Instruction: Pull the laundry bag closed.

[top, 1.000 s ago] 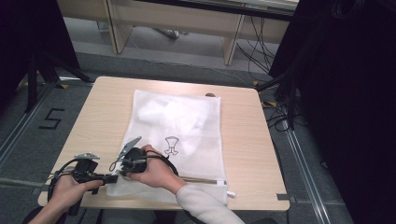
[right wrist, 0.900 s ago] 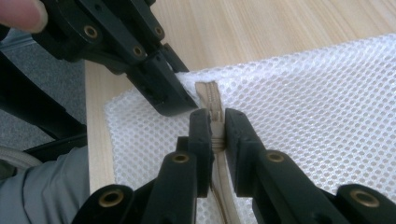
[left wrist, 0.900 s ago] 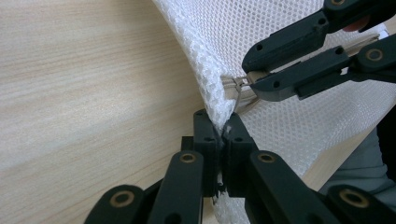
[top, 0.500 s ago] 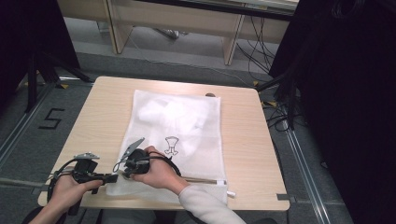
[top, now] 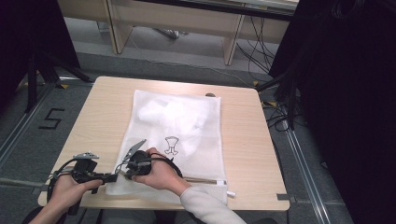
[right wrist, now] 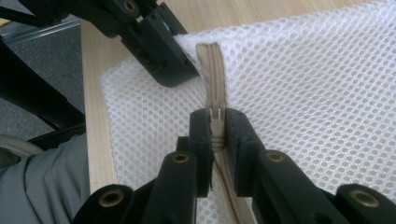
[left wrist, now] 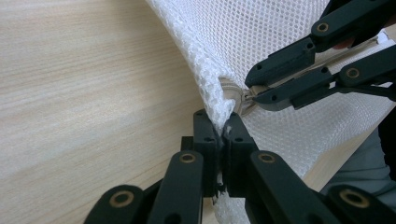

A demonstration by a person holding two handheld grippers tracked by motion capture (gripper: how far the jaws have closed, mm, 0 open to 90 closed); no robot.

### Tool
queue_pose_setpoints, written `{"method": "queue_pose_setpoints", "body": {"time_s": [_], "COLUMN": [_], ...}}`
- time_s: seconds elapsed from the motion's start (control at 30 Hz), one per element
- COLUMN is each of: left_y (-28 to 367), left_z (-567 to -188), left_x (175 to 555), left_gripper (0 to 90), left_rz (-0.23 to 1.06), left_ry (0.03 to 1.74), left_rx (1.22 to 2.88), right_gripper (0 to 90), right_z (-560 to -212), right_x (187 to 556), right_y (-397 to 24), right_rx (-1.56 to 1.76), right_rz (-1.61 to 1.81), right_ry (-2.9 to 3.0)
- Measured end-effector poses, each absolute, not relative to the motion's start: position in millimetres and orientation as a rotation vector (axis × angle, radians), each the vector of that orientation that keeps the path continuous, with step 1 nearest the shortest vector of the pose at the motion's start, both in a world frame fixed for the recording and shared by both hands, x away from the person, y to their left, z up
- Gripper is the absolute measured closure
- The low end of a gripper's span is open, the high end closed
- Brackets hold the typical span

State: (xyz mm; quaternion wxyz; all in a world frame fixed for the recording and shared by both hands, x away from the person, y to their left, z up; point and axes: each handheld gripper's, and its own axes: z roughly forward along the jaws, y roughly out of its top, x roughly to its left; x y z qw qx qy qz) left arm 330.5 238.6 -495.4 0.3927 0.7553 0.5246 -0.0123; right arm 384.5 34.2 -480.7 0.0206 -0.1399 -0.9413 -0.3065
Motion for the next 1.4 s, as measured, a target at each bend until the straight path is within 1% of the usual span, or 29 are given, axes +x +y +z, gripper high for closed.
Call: {"method": "queue_pose_setpoints", "body": {"time_s": [0.9, 1.0, 1.07, 1.4], "left_y": [239.0, 241.0, 238.6, 241.3], "left_z": [-494.8, -494.6, -495.2, -494.5], "left_x": [330.6, 331.1, 330.6, 331.2], "left_gripper": [85.7, 85.7, 85.7, 85.7], "left_rz": [-0.017, -0.022, -0.013, -0.019], "left_ry": [1.327, 1.317, 1.33, 1.32], "left_rx": [1.914, 1.935, 1.908, 1.935], "right_gripper": [82.5, 82.5, 82.5, 82.5], "right_z": [-482.3, -482.5, -482.7, -481.2], "right_x": [383.8, 383.7, 383.8, 383.1], "right_y": [26.9, 25.8, 24.4, 21.7], "right_rx": [-0.442, -0.43, -0.436, -0.444], "right_rz": [-0.903, -0.889, -0.887, -0.866], "right_ry": [-2.929, -2.944, -2.943, -2.943]}}
